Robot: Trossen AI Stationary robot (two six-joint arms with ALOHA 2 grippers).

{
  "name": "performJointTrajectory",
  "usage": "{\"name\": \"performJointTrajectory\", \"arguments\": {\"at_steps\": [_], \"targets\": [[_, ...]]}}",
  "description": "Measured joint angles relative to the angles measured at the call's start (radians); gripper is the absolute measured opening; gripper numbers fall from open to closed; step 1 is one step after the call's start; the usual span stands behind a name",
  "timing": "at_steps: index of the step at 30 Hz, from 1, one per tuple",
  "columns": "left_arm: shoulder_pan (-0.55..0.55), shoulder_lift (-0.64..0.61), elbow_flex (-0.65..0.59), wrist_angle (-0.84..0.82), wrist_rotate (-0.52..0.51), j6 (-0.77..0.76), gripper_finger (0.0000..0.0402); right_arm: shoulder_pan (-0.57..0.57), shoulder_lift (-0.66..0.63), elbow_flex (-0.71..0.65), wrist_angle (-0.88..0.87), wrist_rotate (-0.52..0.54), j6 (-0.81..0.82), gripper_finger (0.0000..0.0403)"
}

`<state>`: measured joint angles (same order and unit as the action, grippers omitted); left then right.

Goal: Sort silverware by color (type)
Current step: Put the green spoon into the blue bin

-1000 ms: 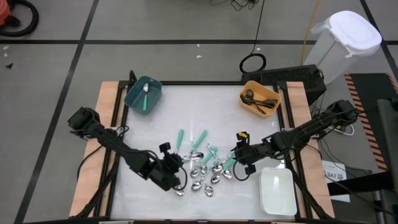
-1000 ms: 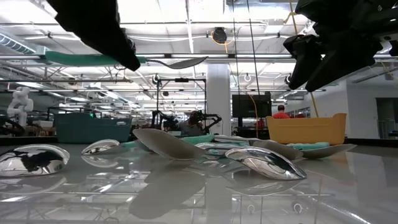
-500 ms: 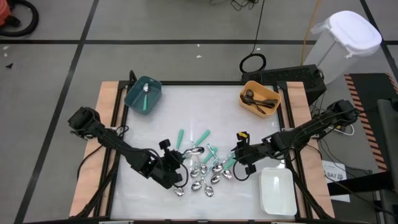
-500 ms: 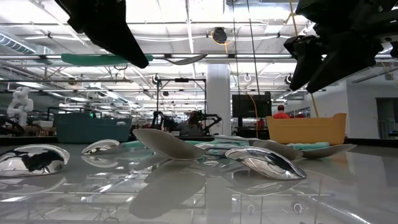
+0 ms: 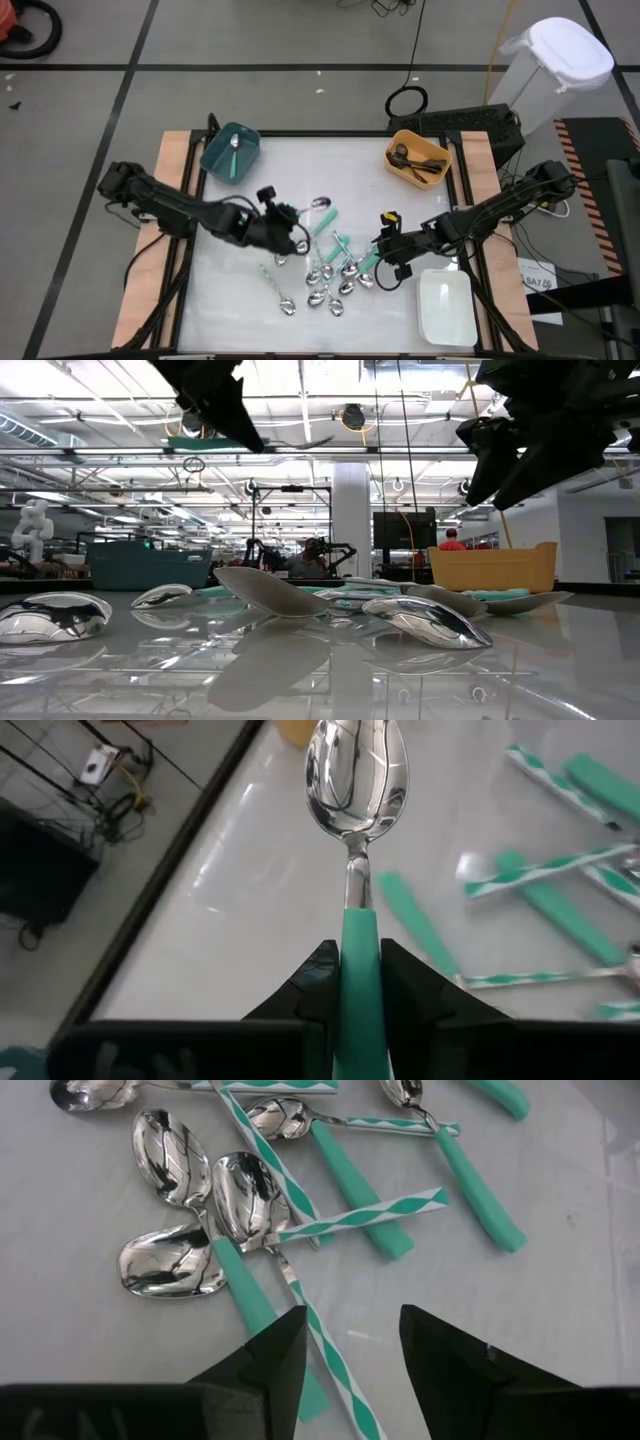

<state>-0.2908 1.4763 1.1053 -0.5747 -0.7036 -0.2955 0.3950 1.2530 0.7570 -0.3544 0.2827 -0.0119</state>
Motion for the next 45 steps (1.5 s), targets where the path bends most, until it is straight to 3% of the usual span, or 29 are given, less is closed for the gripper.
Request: {"name": "performJointTrajectory", "arguments": {"at_steps": [8,16,20,28,32,39,45], "targets": [[0.164,-0.074,0.0,-0.143,0.0,-0.037,0.0051,0.0,0.0,0.0,-0.002,0.001,-0.055,0.0155],[0.343,-0.111,-0.01,-0.242,-0.005,0.025,0.0051,-0.002,0.0,0.0,-0.003,0.008,-0.086,0.0155],[0.467,-0.194,-0.08,-0.28,-0.032,-0.084,0.0051,-0.002,0.0,0.0,-0.009,0.009,-0.072,0.0155],[0.688,-0.44,-0.383,-0.109,-0.03,-0.048,0.0051,-0.002,0.0,0.0,-0.027,0.009,-0.031,0.0155],[0.777,-0.493,-0.468,-0.046,-0.004,-0.025,0.0051,-0.002,0.0,0.0,-0.008,0.01,-0.036,0.0155],[0.932,-0.471,-0.475,0.053,0.006,-0.021,0.0051,-0.009,0.0,0.0,0.045,0.062,-0.067,0.0155],[1.015,-0.36,-0.475,0.104,0.068,-0.067,0.0051,-0.028,0.0,0.0,0.059,0.062,-0.084,0.0155]]}}
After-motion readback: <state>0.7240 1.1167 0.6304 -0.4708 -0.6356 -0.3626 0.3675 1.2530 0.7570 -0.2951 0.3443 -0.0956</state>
